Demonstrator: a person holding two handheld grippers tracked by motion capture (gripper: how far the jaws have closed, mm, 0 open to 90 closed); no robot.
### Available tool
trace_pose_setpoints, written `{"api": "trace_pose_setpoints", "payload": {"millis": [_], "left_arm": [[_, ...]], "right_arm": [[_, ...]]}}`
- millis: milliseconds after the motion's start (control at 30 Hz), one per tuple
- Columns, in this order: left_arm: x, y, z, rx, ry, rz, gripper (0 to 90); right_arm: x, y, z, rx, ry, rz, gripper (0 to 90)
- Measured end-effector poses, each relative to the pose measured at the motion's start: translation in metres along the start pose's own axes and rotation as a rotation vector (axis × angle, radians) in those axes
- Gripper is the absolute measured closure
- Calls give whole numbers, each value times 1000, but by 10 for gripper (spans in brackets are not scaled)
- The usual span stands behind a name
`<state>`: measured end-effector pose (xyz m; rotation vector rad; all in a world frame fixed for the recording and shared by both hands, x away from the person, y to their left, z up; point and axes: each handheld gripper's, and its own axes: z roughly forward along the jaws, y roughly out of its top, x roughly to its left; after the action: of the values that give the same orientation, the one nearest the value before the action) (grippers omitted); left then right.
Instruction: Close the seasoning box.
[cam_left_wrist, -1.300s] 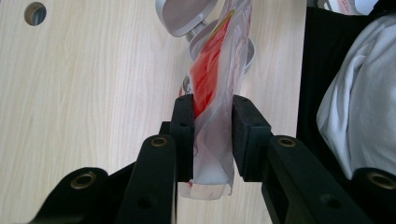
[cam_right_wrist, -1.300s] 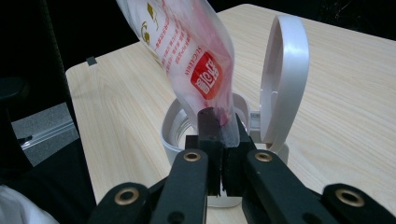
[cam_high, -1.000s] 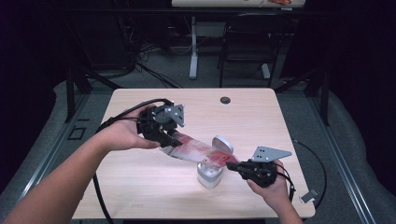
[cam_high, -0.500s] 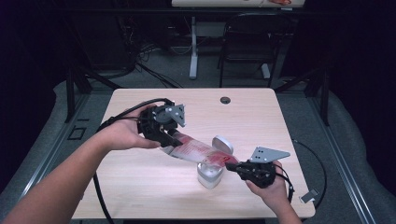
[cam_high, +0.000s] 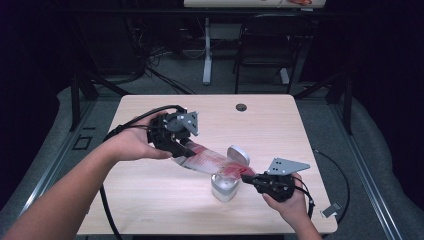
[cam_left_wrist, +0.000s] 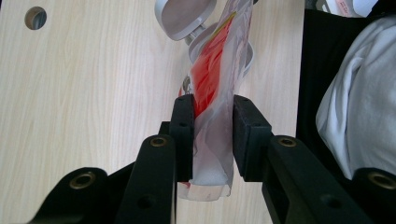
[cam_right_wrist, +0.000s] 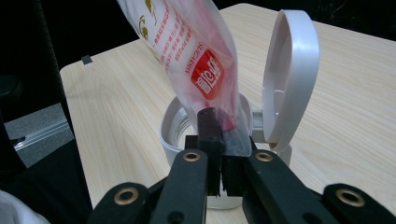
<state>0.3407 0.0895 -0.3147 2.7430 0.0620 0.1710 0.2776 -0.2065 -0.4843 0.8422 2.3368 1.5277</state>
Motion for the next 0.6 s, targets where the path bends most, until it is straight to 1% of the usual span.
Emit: {"api": "trace_pose_setpoints", "payload": {"millis": [100, 300, 600], "left_arm": [[0, 0, 0, 1, -2, -4, 725], [0, 1, 0, 2, -1, 4, 725], [0, 2, -1, 4, -2, 6, 726]], "right_arm": [[0, 0, 0, 0, -1, 1, 892], [1, 0, 0, 0, -6, 0, 893], [1, 0, 0, 0, -8, 1, 894]]}}
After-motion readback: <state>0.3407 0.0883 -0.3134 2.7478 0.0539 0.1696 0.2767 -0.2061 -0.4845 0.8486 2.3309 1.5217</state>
